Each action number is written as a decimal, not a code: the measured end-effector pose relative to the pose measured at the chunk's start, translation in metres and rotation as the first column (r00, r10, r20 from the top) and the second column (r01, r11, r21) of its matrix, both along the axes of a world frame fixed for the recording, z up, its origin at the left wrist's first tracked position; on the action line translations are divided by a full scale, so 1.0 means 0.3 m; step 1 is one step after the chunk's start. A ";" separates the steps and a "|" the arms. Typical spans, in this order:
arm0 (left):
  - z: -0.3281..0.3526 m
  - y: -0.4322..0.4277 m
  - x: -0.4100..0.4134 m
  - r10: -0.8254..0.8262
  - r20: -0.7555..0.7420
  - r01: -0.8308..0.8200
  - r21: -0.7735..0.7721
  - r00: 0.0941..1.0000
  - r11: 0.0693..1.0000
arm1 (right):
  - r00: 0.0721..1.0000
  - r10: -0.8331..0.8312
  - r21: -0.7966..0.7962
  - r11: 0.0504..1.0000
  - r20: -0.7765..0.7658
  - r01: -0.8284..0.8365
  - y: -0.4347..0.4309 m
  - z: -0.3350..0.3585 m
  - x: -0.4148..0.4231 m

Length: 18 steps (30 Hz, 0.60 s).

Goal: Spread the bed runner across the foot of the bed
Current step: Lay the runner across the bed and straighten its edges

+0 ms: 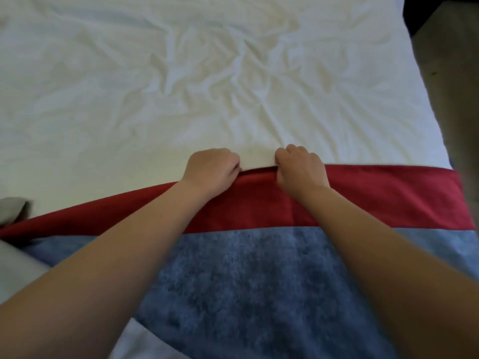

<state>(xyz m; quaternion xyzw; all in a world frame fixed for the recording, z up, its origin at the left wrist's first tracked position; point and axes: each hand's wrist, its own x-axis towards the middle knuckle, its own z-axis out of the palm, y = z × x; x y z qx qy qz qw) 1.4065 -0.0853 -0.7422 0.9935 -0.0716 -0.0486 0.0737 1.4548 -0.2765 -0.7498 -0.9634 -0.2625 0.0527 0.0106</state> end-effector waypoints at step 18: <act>0.048 0.516 -0.262 0.024 -0.291 -0.063 -0.124 0.956 0.990 | 0.945 0.320 0.010 0.947 -0.066 -0.320 0.494 0.035 -0.147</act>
